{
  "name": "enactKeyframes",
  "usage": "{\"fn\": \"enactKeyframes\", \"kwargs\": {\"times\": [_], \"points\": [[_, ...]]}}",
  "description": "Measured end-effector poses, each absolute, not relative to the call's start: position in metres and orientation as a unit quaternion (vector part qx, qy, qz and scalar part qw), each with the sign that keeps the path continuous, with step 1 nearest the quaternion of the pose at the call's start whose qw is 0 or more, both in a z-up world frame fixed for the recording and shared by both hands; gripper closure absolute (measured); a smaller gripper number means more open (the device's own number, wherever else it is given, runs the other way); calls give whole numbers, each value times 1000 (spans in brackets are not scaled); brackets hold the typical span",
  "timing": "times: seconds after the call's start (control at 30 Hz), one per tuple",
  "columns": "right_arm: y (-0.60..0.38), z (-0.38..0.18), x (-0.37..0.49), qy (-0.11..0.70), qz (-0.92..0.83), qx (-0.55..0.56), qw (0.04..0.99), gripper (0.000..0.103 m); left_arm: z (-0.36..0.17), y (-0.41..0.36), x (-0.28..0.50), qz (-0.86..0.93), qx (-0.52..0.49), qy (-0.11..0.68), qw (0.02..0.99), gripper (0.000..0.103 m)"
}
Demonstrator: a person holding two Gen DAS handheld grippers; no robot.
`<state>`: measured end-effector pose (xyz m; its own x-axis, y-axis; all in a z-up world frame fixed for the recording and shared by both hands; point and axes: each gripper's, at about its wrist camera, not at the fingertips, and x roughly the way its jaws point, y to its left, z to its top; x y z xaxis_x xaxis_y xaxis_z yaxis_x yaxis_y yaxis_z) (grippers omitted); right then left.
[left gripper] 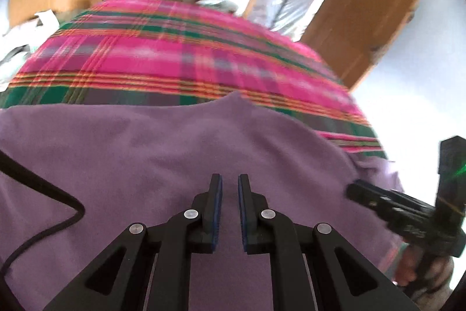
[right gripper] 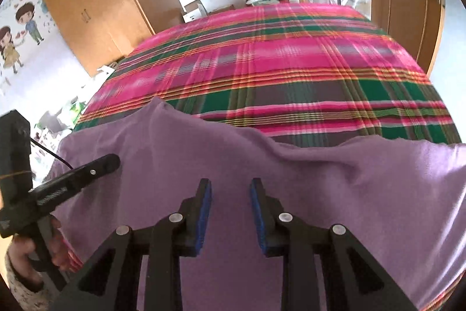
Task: Fold clothes
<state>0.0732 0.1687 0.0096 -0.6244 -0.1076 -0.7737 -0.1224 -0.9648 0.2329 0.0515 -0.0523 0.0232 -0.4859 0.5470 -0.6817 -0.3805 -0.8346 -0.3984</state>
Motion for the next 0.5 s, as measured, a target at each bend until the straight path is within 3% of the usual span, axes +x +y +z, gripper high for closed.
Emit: {"fn": "enactKeyframes", "kwargs": {"times": [0.1, 0.5], "points": [[153, 11, 72, 118, 896, -427, -10, 75, 29, -64, 63, 845, -408, -117, 325, 92], [107, -3, 81, 13, 901, -431, -41, 75, 30, -104, 109, 903, -350, 10, 249, 92]]}}
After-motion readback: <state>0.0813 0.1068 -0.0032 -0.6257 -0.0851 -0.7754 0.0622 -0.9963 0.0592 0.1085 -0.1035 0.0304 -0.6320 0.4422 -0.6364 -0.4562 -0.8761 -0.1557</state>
